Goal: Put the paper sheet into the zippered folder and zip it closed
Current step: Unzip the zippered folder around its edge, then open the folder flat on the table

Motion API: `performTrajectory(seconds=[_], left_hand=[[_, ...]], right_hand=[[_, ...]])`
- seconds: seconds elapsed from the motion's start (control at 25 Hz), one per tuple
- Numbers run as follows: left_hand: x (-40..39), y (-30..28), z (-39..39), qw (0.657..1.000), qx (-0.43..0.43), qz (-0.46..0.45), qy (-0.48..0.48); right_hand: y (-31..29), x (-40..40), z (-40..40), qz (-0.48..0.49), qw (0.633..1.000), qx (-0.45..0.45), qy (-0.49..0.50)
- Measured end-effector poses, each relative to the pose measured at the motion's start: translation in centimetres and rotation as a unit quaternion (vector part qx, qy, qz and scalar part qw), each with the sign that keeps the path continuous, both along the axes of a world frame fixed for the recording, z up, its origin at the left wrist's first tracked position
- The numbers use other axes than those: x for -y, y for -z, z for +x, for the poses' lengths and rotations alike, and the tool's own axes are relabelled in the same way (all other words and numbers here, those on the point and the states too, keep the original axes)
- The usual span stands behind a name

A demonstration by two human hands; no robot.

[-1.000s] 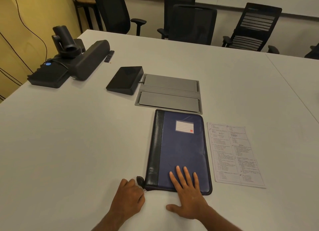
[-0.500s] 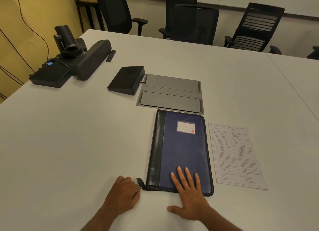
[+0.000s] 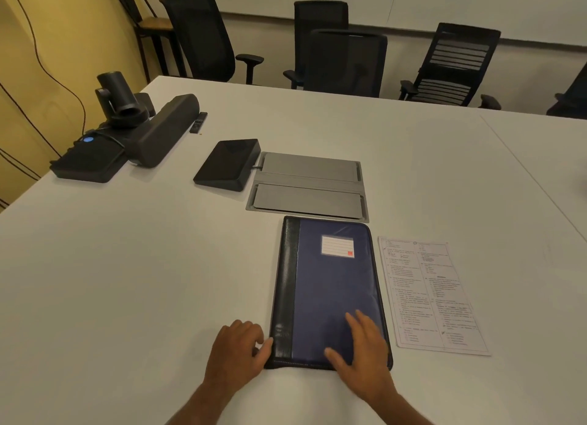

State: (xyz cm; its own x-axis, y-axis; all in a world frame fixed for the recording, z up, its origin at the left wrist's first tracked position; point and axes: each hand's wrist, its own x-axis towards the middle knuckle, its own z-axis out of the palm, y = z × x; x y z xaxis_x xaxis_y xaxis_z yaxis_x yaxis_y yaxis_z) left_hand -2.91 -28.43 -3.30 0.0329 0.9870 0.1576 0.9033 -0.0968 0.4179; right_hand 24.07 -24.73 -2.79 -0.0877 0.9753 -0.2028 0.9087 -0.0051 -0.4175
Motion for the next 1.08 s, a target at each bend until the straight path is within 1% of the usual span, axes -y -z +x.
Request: performTrajectory(seconds=[0.08,0.12,0.2,0.24,0.28,0.4,0.48,0.56,0.6,0.64,0.72,0.8,0.88,0.96,1.04,1.08], left_hand=[[-1.3,-0.6,1.9,0.997,0.051,-0.031,-0.042],[-1.9,-0.6,2.9,0.992,0.077,-0.074,-0.064],[-2.6,-0.1,4.5,0.974,0.126,-0.155,-0.102],[-2.9,0.3,5.1,0.967,0.141,-0.181,-0.115],[-3.0,0.5,5.4,0.961,0.147,-0.198,-0.121],[-3.1,1.3,5.4,0.961,0.121,-0.218,-0.115],[-3.2,1.3,5.2,0.96,0.114,-0.227,-0.114],[-3.3,0.9,5.1,0.959,0.123,-0.228,-0.118],[-3.4,0.7,5.1,0.956,0.132,-0.229,-0.125],[-3.5,0.2,5.0,0.952,0.146,-0.232,-0.132],[-3.9,-1.2,4.5,0.942,0.178,-0.249,-0.139],[-4.5,-3.4,3.8,0.931,0.195,-0.279,-0.136],[-5.6,-6.3,3.2,0.923,0.209,-0.297,-0.129],[-7.2,-9.8,2.8,0.92,0.26,-0.265,-0.123],[-8.9,-13.7,2.7,0.898,0.359,-0.229,-0.11],[-9.7,-15.6,2.6,0.89,0.392,-0.214,-0.095]], right_hand=[[-0.9,-1.3,0.7,-0.013,0.988,-0.003,0.154],[-1.3,-2.0,1.0,-0.034,0.979,-0.009,0.202],[-1.7,-2.9,1.6,-0.068,0.965,-0.032,0.25],[-1.6,-3.2,1.8,-0.082,0.959,-0.048,0.269],[-1.5,-3.5,2.0,-0.1,0.95,-0.068,0.287],[-1.3,-3.9,2.5,-0.145,0.922,-0.161,0.32],[-1.7,-3.6,2.7,-0.122,0.92,-0.179,0.326],[-2.9,-3.1,2.8,-0.06,0.927,-0.18,0.323],[-3.9,-2.9,2.8,-0.018,0.925,-0.194,0.326],[-5.2,-2.8,2.6,0.024,0.916,-0.222,0.334],[-8.2,-3.0,2.0,0.087,0.879,-0.318,0.345],[-11.1,-3.0,0.3,0.122,0.844,-0.427,0.299],[-13.4,-2.5,-2.2,0.137,0.827,-0.503,0.212],[-14.7,-1.8,-4.9,0.132,0.825,-0.539,0.108],[-15.0,-1.3,-7.1,0.101,0.821,-0.562,0.011],[-14.9,-1.2,-8.1,0.081,0.818,-0.569,-0.028]])
